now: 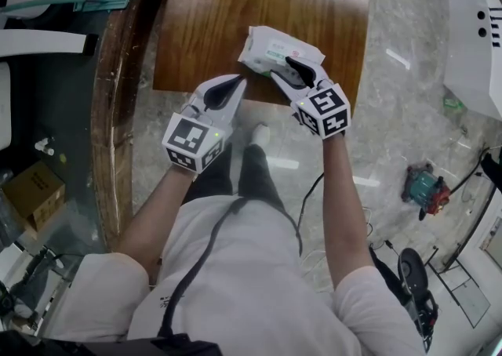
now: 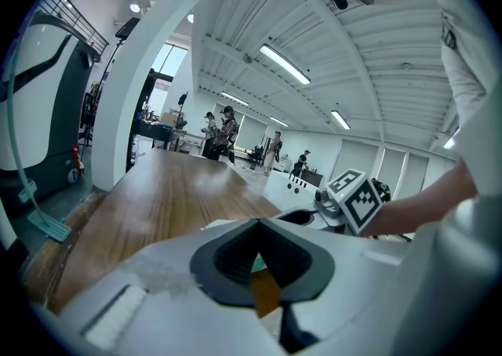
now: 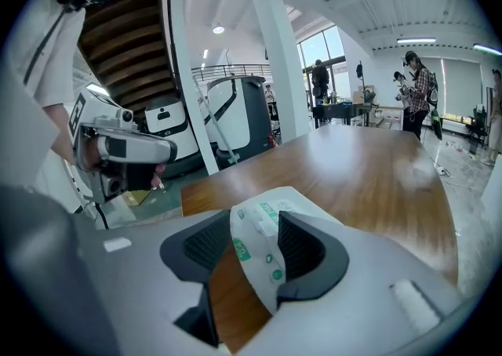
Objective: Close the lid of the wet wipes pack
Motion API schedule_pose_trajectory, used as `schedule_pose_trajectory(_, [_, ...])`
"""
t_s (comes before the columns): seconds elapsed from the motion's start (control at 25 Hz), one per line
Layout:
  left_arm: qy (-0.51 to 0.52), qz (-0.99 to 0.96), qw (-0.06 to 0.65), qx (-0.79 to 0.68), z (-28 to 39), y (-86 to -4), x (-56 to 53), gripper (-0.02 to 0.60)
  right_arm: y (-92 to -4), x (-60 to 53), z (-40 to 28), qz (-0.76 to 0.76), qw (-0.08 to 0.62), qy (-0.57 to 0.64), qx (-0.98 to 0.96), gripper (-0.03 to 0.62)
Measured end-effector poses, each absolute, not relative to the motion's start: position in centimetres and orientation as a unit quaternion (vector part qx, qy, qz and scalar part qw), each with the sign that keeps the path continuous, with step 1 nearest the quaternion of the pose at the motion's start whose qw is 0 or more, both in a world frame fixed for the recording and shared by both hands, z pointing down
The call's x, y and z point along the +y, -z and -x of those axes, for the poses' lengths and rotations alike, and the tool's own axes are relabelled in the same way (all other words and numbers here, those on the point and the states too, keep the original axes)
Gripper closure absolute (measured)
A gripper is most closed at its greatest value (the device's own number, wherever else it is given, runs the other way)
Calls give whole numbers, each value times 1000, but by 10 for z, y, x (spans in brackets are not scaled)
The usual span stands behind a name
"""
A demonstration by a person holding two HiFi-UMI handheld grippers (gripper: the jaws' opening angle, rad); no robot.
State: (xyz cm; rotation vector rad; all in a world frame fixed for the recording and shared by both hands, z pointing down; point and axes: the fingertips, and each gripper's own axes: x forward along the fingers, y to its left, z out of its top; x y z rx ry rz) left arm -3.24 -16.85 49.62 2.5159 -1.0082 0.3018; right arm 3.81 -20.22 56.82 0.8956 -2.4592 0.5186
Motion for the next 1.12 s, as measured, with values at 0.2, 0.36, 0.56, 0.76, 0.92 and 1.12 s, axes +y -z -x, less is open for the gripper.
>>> schedule_pose_trajectory(0.2, [-108, -902, 207, -363, 37, -498, -165, 578, -573, -199, -33, -324, 246, -189, -894, 405])
schedule_pose_trajectory(0.36, [-108, -902, 209, -362, 40, -500, -162, 578, -576, -198, -31, -327, 257, -188, -890, 405])
schedule_pose_trajectory(0.56, [-107, -903, 210, -360, 43, -500, -160, 578, -582, -198, -29, -327, 282, -177, -884, 405])
schedule_pose_trajectory(0.76, [-104, -903, 208, -360, 46, -497, -160, 578, -587, -196, -28, -329, 312, -166, -876, 405])
schedule_pose_trajectory(0.92, [-103, -906, 205, -357, 47, -493, -158, 578, -592, -195, -26, -333, 331, -160, -868, 405])
schedule_pose_trajectory(1.12, [-105, -908, 202, -353, 46, -490, -154, 578, -594, -196, -26, -343, 336, -163, -862, 404])
